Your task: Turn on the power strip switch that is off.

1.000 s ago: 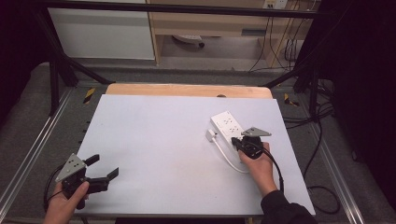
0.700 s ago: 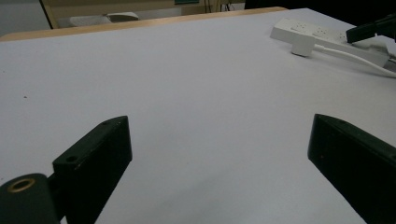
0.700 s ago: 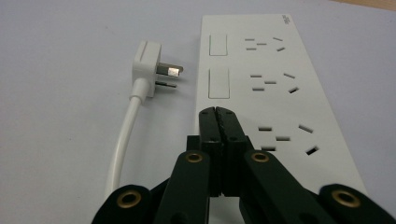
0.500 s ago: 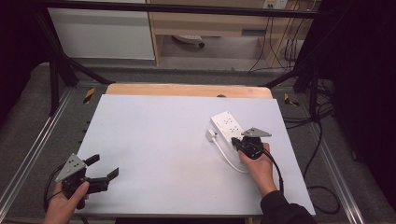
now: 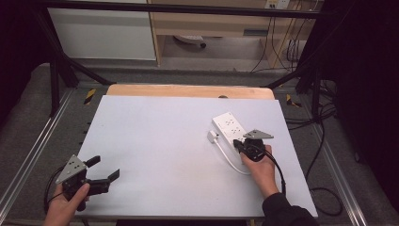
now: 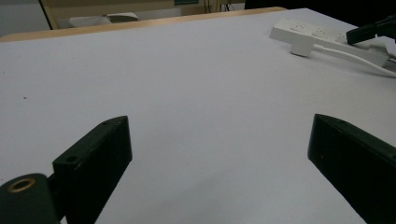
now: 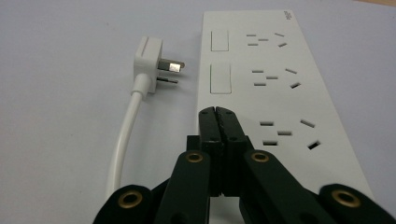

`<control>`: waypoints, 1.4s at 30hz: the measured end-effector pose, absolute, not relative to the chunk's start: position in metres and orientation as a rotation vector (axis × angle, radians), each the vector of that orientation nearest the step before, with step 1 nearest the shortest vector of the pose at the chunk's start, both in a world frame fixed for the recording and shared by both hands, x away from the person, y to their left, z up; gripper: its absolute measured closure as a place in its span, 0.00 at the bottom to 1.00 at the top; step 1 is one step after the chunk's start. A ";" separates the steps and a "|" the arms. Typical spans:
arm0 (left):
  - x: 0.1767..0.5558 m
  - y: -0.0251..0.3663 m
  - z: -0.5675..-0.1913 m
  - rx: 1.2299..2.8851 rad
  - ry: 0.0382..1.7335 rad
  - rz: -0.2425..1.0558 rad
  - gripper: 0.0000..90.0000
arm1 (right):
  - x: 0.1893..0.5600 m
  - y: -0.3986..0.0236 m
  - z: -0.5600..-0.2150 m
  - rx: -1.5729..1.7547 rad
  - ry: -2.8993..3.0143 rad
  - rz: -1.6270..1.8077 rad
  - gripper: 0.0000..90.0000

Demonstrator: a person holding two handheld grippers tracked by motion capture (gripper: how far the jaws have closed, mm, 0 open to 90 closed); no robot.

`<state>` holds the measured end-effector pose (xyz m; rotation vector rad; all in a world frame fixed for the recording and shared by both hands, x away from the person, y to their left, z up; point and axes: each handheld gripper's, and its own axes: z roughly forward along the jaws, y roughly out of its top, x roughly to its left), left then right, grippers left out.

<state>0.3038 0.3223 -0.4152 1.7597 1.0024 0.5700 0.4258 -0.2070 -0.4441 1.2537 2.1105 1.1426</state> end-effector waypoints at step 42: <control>0.304 0.322 -0.416 1.769 1.001 0.574 0.08 | 0.420 -0.207 -0.431 1.227 2.050 1.264 0.93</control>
